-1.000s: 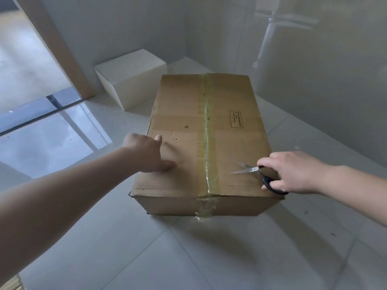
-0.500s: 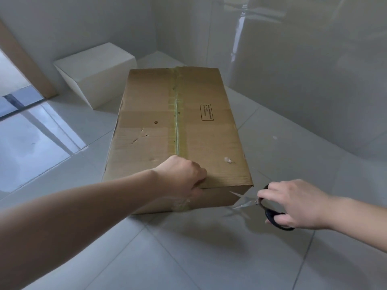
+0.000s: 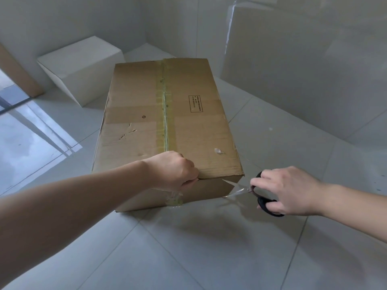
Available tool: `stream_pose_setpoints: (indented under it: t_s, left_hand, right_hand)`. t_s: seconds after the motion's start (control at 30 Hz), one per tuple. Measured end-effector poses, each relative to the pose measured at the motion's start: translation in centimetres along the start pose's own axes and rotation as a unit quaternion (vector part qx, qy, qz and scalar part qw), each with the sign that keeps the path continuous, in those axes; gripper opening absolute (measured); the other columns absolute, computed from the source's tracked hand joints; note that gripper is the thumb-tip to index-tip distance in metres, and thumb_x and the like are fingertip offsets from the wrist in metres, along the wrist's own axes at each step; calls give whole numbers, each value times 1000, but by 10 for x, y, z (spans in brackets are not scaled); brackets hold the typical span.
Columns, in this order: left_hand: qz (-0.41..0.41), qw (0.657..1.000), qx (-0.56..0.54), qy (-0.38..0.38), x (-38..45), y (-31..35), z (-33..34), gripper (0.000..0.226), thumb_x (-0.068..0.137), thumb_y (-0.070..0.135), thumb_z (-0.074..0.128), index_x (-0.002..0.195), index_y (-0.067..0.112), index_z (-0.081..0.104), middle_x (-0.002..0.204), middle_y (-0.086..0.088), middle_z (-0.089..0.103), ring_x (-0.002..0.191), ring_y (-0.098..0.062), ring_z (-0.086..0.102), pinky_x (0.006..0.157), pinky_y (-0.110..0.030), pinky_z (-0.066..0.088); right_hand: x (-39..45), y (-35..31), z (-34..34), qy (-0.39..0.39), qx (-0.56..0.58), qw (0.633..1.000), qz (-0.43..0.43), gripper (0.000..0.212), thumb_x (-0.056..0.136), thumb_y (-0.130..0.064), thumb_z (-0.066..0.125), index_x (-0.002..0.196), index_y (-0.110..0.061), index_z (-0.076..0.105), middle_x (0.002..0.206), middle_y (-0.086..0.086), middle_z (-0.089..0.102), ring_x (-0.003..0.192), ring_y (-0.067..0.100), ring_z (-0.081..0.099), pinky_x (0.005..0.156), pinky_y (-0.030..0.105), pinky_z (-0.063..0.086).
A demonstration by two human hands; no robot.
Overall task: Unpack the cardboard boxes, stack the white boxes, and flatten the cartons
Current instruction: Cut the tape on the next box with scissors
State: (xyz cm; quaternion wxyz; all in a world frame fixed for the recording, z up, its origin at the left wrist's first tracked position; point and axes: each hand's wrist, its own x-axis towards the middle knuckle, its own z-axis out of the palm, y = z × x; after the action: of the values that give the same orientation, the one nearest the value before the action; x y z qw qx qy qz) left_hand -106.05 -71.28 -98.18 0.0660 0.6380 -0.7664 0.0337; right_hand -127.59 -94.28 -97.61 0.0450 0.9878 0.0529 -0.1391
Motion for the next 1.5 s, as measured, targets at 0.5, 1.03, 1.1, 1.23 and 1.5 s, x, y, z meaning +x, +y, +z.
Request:
stream_pose_setpoints:
  t_s: [0.5,1.03,1.1,1.23,1.5]
  left_hand:
    - [-134,987,-44,-70,-10,-32,-16,38,94,47,47,65,22,47,58,12,42,53,-15,41,52,-23,35]
    - [-294,951,-43,-83,-84,-83,-8,43,87,56,50,69,17,51,67,7,51,64,-19,49,57,-30,42]
    - [-293,952,-42,-79,-86,-83,-7,40,87,54,52,68,19,49,66,8,49,63,-17,46,56,-28,37]
    - [-296,950,-55,-87,-85,-84,-8,39,87,53,54,68,19,49,67,8,48,64,-17,46,58,-30,42]
    - [-296,949,-72,-81,-88,-84,-7,39,87,51,55,68,18,49,67,8,47,65,-18,46,58,-29,39]
  right_hand:
    - [34,-15,-5,9,8,1000,19,45,84,-58,45,120,-32,48,97,-4,55,88,22,58,62,28,33]
    - [59,-47,-15,82,11,996,-44,43,80,-64,49,90,-23,53,80,-1,54,73,24,60,56,27,31]
    - [63,-51,-16,77,18,996,-46,44,81,-65,44,93,-24,52,82,-2,54,76,24,60,57,28,31]
    - [69,-59,-20,68,-5,995,-68,41,83,-61,47,94,-23,55,81,-1,57,74,25,61,55,28,33]
    - [83,-70,-26,20,-20,997,-74,33,91,-53,42,101,-23,50,90,-1,56,84,25,58,60,29,32]
